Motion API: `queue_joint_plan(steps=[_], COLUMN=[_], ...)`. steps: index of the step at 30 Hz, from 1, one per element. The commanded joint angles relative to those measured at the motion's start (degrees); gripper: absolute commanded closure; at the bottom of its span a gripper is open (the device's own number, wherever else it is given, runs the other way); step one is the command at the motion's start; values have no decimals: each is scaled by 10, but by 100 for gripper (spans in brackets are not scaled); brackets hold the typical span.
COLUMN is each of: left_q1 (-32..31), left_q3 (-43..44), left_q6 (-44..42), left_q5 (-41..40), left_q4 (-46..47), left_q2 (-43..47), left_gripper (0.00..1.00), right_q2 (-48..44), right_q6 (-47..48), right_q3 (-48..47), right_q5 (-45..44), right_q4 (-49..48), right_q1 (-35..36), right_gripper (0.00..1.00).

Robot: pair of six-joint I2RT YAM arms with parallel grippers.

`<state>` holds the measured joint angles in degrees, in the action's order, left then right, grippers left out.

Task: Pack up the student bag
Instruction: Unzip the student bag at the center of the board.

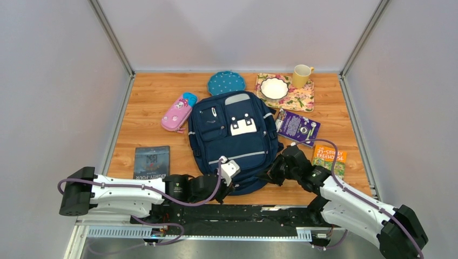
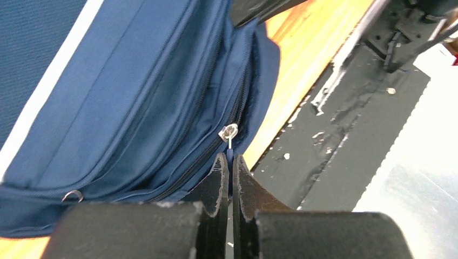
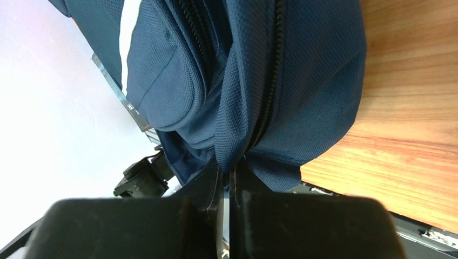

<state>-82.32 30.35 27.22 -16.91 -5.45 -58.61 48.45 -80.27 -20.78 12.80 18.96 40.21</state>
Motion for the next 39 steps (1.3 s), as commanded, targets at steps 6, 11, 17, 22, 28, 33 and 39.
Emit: queue_joint_plan(steps=[6, 11, 17, 22, 28, 33, 39], left_q1=[1, 22, 92, 163, 212, 241, 241], left_q3=[-14, -48, -64, -110, -147, -130, -60], left_q6=[142, 229, 211, 82, 14, 15, 77], left_q5=[-182, -227, -316, -295, -309, -240, -215], left_q4=[-254, -341, -398, -245, -182, -191, -277], left_q2=[55, 122, 168, 208, 200, 197, 232], left_gripper=[100, 100, 100, 100, 100, 99, 31], right_q2=[-49, -35, -25, -20, -13, 11, -11], right_q6=[42, 64, 85, 109, 143, 159, 222], right_q3=[6, -4, -13, -23, -40, -53, -115], right_q5=[-61, -52, -44, -23, 15, 64, -3], right_q4=[-5, -2, 1, 3, 6, -17, 88], right_q1=[-23, -28, -28, -28, -28, -27, -27], right_gripper=[100, 100, 100, 100, 100, 90, 27])
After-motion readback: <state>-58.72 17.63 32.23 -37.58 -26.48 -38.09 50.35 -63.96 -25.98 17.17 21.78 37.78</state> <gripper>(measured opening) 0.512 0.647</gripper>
